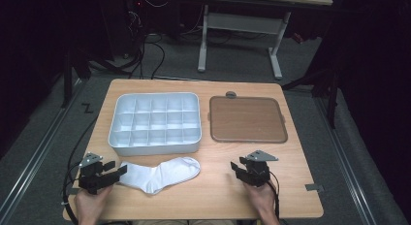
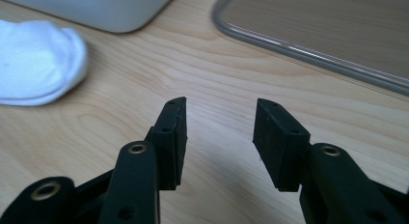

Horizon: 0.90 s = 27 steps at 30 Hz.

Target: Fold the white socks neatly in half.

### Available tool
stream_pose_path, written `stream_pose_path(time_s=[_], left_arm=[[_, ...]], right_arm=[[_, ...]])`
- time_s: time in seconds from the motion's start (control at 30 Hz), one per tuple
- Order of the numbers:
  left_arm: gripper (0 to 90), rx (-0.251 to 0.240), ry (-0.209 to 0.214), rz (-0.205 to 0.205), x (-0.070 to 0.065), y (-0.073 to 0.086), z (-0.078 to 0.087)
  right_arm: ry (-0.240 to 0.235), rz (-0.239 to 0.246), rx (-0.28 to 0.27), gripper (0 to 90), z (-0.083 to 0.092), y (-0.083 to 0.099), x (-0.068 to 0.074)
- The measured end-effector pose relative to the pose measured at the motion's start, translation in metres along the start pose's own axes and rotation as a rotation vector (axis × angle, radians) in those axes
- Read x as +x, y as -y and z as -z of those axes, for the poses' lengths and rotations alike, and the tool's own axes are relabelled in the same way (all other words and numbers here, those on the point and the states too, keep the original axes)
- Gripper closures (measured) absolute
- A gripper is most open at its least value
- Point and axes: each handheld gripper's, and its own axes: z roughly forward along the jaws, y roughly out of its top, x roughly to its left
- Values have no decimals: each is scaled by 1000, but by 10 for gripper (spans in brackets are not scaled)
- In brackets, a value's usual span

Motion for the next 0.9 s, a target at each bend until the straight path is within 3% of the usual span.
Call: stream_pose_path(time_s=[0.23,0.5,0.7,0.9], left_arm=[[425,8,-23,12,2,5,-3],[434,11,-52,9,4,9,-5],[446,17,-61,13,6,12,-5],[495,23,-57,-1,6,14,-4]], right_arm=[[-70,60,19,572,-15,-8,26],[-143,78,8,574,-31,-21,52],[-177,92,12,579,-46,-30,70],[-192,100,39,619,-60,-31,79]])
